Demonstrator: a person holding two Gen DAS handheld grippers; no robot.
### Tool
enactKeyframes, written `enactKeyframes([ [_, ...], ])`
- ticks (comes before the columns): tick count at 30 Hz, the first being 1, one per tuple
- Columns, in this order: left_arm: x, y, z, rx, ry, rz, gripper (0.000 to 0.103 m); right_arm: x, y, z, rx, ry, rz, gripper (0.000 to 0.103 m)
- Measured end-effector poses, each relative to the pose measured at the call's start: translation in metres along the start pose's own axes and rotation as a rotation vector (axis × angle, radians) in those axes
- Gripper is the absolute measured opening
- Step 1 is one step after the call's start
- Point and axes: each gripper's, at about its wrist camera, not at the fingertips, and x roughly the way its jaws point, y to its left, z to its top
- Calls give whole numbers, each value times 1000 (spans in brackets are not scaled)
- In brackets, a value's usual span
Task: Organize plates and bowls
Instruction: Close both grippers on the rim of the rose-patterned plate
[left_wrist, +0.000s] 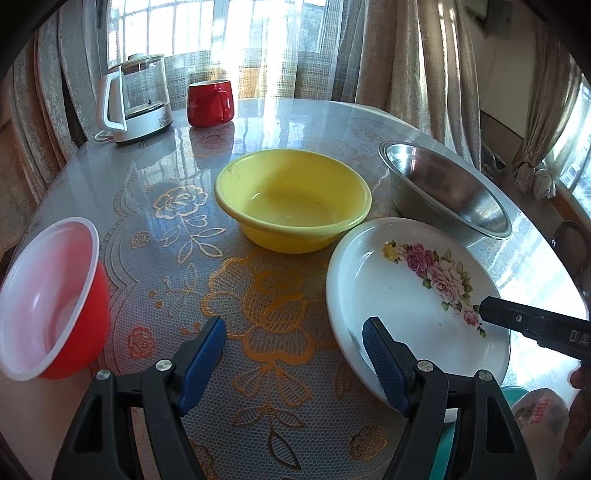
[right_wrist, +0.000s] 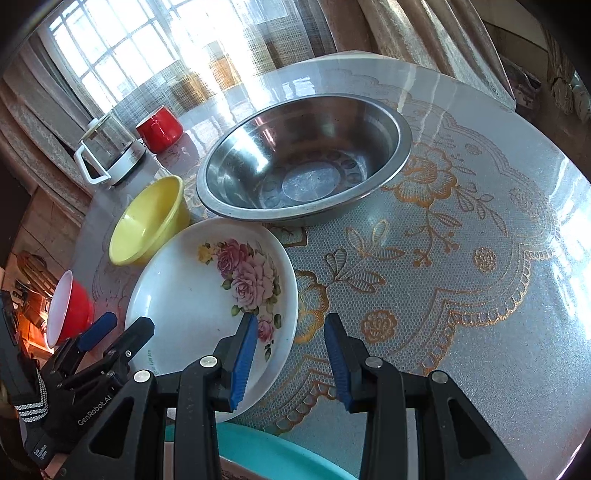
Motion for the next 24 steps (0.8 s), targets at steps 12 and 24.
enactKeyframes([
  [12, 1, 6, 4, -29, -3, -94, 68, 13, 14, 3, -47, 22, -1, 30],
  [24, 0, 5, 4, -15, 8, -180, 31, 22, 16, 0, 32, 49, 104, 13],
])
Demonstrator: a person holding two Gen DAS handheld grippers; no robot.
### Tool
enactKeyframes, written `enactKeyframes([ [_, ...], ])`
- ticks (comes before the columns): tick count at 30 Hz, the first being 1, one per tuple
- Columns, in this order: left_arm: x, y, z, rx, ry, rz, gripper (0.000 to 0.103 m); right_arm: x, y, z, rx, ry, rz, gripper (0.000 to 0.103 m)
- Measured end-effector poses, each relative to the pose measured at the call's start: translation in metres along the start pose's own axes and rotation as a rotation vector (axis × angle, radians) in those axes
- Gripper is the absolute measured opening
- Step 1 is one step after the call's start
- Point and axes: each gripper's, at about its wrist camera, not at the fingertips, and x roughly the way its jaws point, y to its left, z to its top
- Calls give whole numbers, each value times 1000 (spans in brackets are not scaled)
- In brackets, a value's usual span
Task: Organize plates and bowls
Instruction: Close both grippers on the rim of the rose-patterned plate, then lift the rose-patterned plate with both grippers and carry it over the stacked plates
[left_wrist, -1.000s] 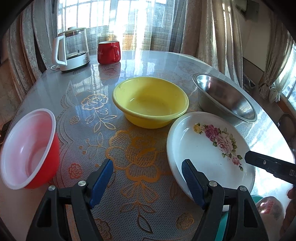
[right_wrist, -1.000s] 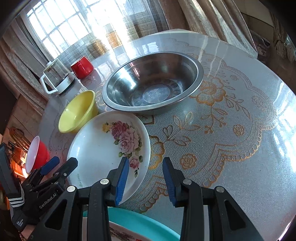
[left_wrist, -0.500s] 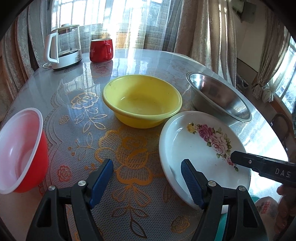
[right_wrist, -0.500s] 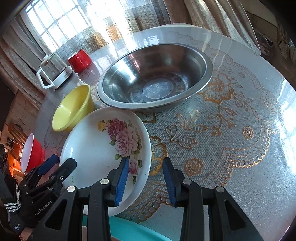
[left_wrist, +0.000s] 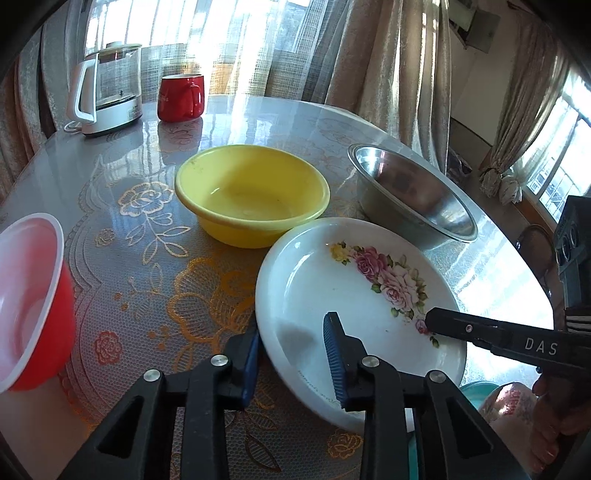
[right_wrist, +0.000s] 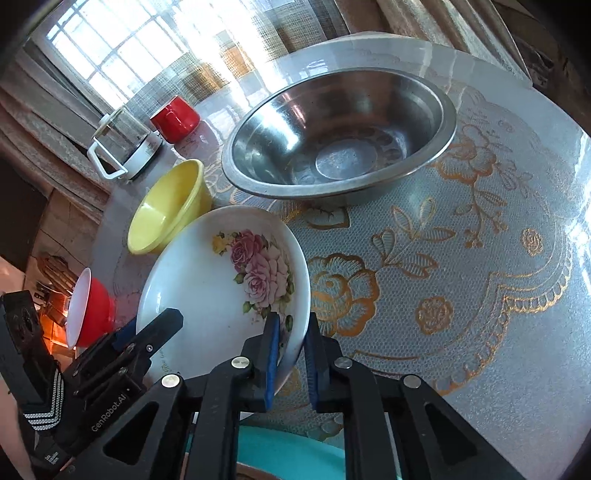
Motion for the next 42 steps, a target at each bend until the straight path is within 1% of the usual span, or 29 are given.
enactKeyframes([
  [4, -1, 1, 0, 1, 1, -12, 29, 0, 0, -1, 8, -8, 6, 13],
  [7, -3, -1, -2, 16, -6, -6, 27, -2, 3, -1, -6, -21, -18, 13],
  [11, -12, -4, -4, 52, -45, -7, 27, -12, 0, -6, 14, -41, 9, 13],
  [14, -19, -7, -6, 71, -73, -7, 27, -20, -1, -10, 10, -60, 9, 13],
  [18, -27, -6, -8, 65, -92, -24, 27, -27, -2, -15, 21, -72, 24, 13],
  [22, -39, -10, -10, 73, -129, -22, 27, -34, 1, -19, 25, -90, 37, 13],
  [28, -58, -16, -12, 80, -186, -47, 27, -51, 4, -26, 31, -131, 47, 13],
  [35, -78, -35, -18, 126, -242, -56, 27, -77, 1, -42, 49, -179, 54, 14],
  [42, -91, -49, -37, 159, -242, -70, 27, -101, -6, -67, 68, -211, 42, 14],
])
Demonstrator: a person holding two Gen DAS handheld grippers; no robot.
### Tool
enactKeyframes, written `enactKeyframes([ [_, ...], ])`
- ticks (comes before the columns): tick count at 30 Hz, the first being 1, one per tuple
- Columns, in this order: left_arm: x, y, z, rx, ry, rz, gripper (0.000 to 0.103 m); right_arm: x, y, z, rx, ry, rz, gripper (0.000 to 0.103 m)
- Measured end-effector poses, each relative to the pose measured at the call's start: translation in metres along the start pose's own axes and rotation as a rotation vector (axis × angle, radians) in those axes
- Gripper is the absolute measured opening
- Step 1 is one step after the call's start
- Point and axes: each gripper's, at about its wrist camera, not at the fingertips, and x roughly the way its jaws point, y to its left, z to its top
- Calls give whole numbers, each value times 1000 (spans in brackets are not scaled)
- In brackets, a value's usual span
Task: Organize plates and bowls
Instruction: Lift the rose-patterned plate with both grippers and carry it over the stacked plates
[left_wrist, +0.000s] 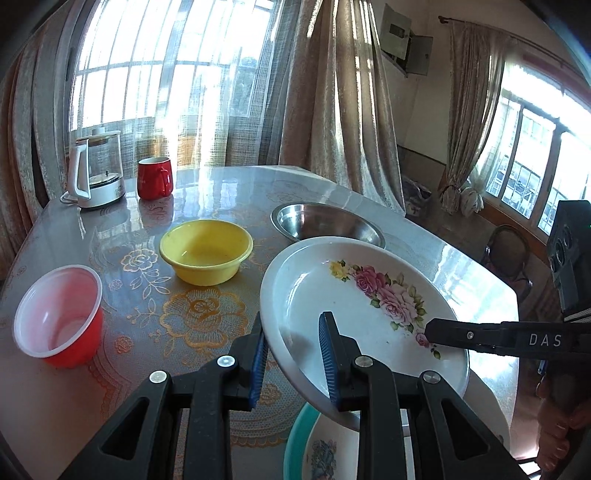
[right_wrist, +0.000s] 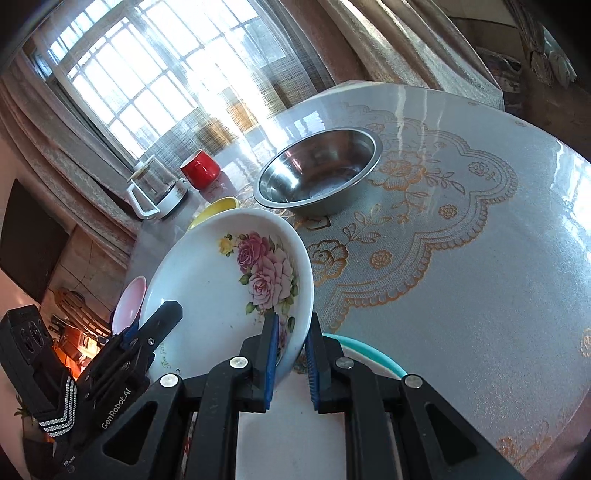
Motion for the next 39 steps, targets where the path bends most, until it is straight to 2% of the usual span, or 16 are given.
enactKeyframes([
  [8, -16, -8, -24, 4, 22, -17, 27, -16, -6, -25, 19, 8, -5, 14],
  [19, -20, -32, -37, 78, 32, -38, 27, -31, -20, -50, 75, 12, -33, 15],
  [29, -18, -48, -53, 153, 93, -57, 28, -37, -41, -71, 131, 45, -41, 15],
  [39, -21, -48, -63, 179, 142, -56, 30, -42, -36, -78, 88, 66, -78, 17],
])
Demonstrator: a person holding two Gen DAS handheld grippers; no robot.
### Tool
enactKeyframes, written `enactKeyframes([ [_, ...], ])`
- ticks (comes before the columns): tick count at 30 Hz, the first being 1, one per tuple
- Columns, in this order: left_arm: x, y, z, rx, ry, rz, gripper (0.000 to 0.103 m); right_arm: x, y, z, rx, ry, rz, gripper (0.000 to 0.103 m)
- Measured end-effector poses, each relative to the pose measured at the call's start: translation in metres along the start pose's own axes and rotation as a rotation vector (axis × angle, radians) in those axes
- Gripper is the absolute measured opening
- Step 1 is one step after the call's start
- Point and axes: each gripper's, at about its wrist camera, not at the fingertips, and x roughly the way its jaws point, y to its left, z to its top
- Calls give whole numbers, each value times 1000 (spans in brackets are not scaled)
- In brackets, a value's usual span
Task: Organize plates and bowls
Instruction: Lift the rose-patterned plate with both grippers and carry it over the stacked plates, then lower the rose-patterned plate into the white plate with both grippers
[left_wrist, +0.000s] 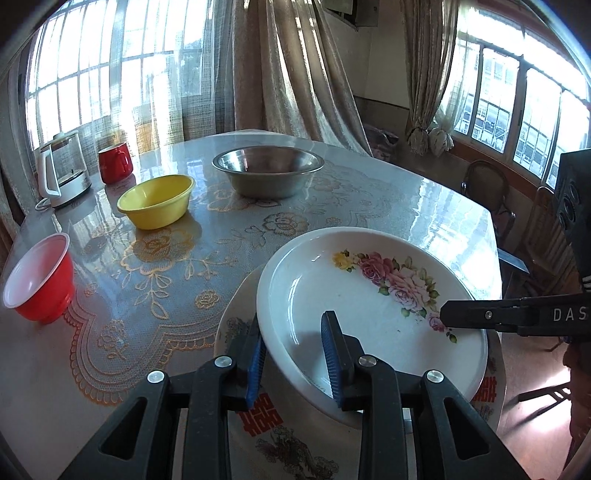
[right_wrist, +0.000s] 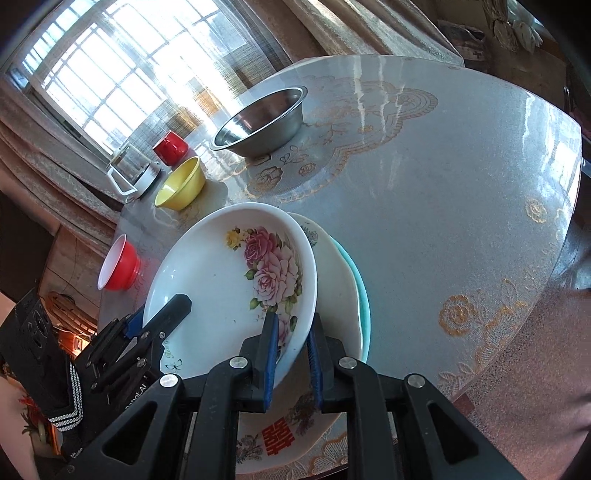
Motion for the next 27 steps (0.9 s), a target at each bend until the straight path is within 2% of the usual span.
enactKeyframes([
  [7, -4, -2, -2, 36, 13, -13, 31, -1, 11, -2, -45, 37, -47, 18],
  [16, -14, -1, -8, 100, 38, -56, 40, -4, 11, -5, -61, 70, -43, 18],
  [20, -17, -3, -10, 134, 34, -47, 40, -4, 10, -5, -61, 71, -49, 17],
  [27, -17, -11, -13, 195, 11, 30, 43, -3, 19, -5, -116, 71, -97, 17],
])
